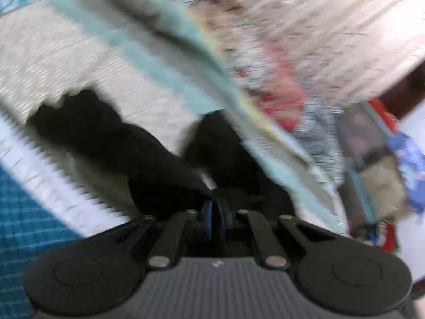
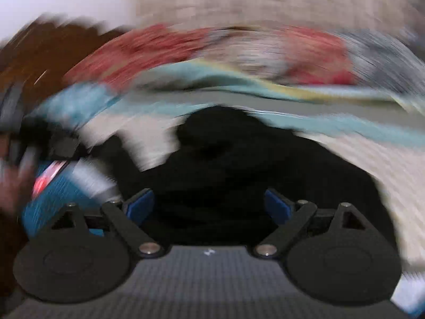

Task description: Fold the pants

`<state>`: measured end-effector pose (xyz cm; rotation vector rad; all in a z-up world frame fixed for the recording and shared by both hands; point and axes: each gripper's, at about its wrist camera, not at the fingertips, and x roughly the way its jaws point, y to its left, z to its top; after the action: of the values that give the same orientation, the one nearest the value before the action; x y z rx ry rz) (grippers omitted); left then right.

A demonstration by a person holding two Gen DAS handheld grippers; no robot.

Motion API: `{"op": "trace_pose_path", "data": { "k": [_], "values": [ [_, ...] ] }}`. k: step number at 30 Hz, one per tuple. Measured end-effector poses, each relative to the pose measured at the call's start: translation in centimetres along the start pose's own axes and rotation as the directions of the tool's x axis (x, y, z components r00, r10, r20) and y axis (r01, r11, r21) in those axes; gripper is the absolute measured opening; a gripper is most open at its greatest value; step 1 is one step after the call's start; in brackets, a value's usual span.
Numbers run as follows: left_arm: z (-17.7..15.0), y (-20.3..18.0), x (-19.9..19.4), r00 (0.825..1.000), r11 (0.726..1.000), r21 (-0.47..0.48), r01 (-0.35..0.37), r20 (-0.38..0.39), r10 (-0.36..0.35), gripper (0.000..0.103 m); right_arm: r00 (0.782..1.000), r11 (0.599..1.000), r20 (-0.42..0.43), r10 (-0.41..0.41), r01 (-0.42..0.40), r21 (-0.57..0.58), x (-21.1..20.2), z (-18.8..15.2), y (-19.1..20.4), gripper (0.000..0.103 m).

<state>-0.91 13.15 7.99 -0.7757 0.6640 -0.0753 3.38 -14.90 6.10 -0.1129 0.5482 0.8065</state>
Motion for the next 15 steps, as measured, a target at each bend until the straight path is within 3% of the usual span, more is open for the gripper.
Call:
{"op": "trace_pose_path", "data": {
  "k": [2,5,6,7,8,10,13,15],
  "values": [
    [-0.1,-2.2,-0.9,0.997,0.996,0.035,0.08,0.005,-0.081,0.005,0.999,0.994,0.001,0.038,-0.038,-0.102,2.0,0.8,3.0,0.093],
    [-0.7,-5.7,-1.5,0.98,0.975,0.104,0.197,-0.014,-0.197,0.005,0.999,0.986,0.051,-0.006,0.015,-0.169,4.4,1.6,5.6,0.091],
    [-0.9,-7.2,-1.0,0.974,0.966,0.125,0.228,-0.035,-0.225,0.005,0.998,0.989,0.054,-0.015,0.023,-0.146,5.1,2.0,5.5,0.08],
    [-0.9,-8.2,-0.8,0.969,0.956,0.153,0.249,-0.05,-0.244,0.005,0.998,0.993,0.059,-0.024,0.031,-0.111,5.3,2.5,5.1,0.037],
    [-1.2,-9.1,-0.8,0.966,0.947,0.192,0.257,-0.055,-0.251,0.006,0.997,0.996,0.052,-0.055,0.058,-0.068,4.9,3.1,4.1,0.015],
    [-1.6,-9.8,-1.1,0.97,0.937,0.25,0.244,-0.049,-0.239,0.011,0.982,0.986,0.1,-0.16,0.154,0.057,3.2,4.5,0.0,0.014],
    [-1.4,-9.6,-0.1,0.982,0.947,0.262,0.185,-0.02,-0.186,0.025,0.919,0.913,0.14,-0.368,0.33,0.239,-1.7,6.0,-8.2,0.014],
    [-1.2,-8.3,0.7,0.995,0.963,0.252,0.094,0.007,-0.099,0.032,0.828,0.801,0.125,-0.547,0.475,0.364,-6.0,5.8,-14.2,0.014]
  ]
}}
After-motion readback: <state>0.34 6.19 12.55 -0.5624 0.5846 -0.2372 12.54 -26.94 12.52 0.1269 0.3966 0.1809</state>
